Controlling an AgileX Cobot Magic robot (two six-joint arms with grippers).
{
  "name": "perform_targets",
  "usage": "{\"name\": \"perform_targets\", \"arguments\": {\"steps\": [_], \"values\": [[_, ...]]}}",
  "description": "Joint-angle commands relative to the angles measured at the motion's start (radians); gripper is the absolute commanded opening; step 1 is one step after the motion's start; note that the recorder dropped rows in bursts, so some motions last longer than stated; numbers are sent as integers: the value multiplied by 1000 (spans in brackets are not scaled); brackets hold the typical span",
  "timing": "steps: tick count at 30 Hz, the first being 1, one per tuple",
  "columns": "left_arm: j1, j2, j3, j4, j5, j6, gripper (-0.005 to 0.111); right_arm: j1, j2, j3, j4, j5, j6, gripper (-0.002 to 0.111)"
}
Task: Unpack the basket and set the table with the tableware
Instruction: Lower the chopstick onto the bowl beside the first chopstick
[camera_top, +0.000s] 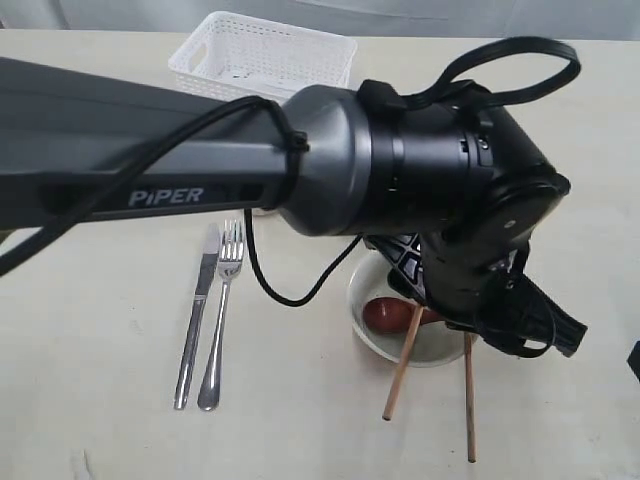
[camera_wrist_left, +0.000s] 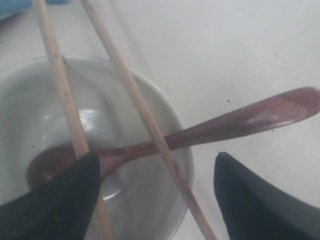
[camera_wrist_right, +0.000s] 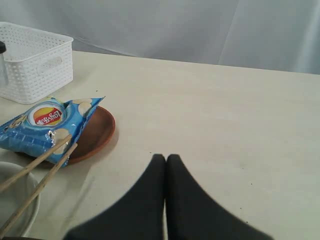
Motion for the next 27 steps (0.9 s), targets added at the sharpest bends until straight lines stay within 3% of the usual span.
{"name": "perform_targets", "arguments": {"steps": [1,10,21,27], "values": [[-1,16,2,19,9,-10,62,-5,-6,2,-5,-2,0,-1],[-1,16,-6,61,65,-10,53,-5,-6,2,-5,-2,0,-1],[-1,16,-7,-69,-6,-8,53,-5,-6,2,-5,-2,0,-1],[5,16,-78,-34,43,8,53,-5,-6,2,-5,-2,0,-1]]}}
